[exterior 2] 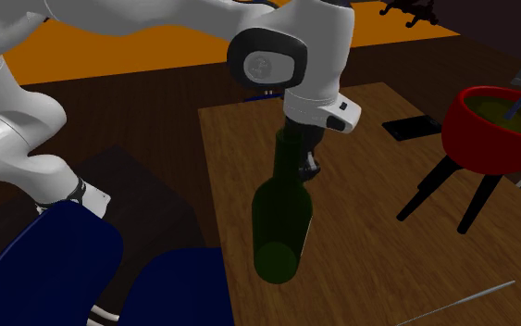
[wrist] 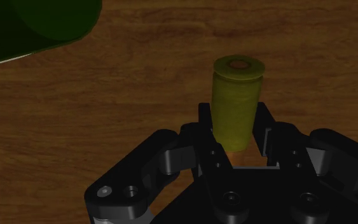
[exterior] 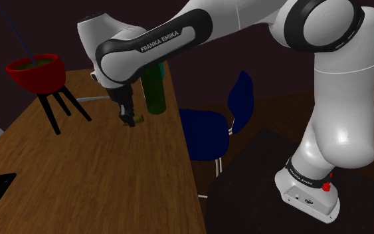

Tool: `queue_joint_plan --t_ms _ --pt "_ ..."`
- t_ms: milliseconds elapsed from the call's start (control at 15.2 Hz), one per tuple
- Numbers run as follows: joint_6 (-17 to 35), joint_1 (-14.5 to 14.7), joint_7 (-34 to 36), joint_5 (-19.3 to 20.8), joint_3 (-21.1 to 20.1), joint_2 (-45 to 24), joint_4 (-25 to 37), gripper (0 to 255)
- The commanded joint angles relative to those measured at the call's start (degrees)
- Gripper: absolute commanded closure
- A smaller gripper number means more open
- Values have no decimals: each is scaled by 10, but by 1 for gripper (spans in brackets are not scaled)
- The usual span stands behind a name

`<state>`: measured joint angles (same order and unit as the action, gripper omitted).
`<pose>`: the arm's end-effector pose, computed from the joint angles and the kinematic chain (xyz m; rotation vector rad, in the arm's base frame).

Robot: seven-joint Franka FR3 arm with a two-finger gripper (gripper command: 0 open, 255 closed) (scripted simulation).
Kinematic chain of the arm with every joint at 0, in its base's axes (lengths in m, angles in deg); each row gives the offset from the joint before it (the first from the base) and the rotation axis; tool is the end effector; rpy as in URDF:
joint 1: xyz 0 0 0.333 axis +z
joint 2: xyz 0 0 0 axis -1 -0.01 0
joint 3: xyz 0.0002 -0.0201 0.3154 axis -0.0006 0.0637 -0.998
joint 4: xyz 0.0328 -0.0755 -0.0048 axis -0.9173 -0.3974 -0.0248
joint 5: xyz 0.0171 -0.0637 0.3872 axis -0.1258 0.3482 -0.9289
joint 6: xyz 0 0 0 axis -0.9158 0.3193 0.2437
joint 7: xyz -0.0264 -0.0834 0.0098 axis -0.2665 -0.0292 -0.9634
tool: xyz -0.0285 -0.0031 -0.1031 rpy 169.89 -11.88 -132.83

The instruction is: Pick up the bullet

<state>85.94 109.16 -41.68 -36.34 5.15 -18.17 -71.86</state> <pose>0.5469 0.3746 0.4271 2.7505 1.4487 -0.0355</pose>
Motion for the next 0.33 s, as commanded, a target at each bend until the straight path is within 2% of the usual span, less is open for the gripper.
queue_joint_plan --t_ms 0,264 --pt "-14 0 -1 -1 -1 2 12 255" --pt "-29 1 -3 -3 -1 5 25 255"
